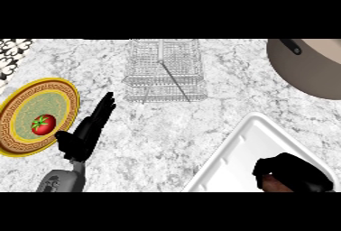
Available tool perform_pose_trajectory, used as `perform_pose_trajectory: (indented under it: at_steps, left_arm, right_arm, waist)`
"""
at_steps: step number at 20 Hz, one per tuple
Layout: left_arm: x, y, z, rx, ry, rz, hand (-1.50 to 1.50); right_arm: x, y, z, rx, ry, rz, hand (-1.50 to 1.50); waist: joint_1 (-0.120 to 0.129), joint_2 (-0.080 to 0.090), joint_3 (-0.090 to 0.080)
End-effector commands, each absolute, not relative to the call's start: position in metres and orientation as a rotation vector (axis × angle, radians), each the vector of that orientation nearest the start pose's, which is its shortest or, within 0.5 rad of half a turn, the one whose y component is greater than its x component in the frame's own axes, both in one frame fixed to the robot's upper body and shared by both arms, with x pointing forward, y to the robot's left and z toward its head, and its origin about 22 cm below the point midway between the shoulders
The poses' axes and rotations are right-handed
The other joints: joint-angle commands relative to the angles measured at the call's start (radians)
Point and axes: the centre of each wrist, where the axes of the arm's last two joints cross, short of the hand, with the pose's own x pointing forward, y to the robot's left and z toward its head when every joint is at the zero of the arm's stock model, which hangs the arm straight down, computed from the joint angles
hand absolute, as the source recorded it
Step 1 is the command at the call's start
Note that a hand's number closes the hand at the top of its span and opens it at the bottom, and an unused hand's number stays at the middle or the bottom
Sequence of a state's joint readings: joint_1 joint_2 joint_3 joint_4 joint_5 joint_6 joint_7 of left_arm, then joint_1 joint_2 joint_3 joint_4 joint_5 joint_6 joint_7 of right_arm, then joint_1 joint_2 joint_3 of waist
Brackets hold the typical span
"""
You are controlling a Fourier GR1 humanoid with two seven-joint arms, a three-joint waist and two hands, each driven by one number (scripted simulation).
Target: Pick the sweet potato from the tray and place it in the tiered basket
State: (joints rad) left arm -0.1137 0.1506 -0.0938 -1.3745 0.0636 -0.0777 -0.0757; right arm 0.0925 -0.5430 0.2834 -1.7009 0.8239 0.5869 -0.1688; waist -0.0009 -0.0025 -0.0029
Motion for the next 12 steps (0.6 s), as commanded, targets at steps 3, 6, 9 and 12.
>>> perform_pose_trajectory:
  at_steps: [3,6,9,12]
  left_arm:
    - [0.268,0.231,-0.026,-0.082,-1.524,-0.223,0.0]
    - [0.264,0.217,-0.017,-0.057,-1.534,-0.223,0.0]
    - [0.268,0.224,-0.02,-0.104,-1.527,-0.229,0.0]
    - [0.276,0.224,-0.011,-0.121,-1.529,-0.26,0.0]
  right_arm:
    - [0.204,-0.281,0.013,-0.231,-1.111,1.622,1.5]
    - [0.222,-0.303,0.025,-0.355,-1.093,1.558,1.5]
    - [0.267,-0.331,0.056,-0.685,-1.052,1.324,1.5]
    - [0.298,-0.352,0.073,-0.896,-1.004,1.152,1.5]
  waist:
    - [-0.002,0.002,0.003]
    - [0.001,0.002,0.003]
    - [0.017,0.009,0.004]
    - [0.044,0.018,0.005]
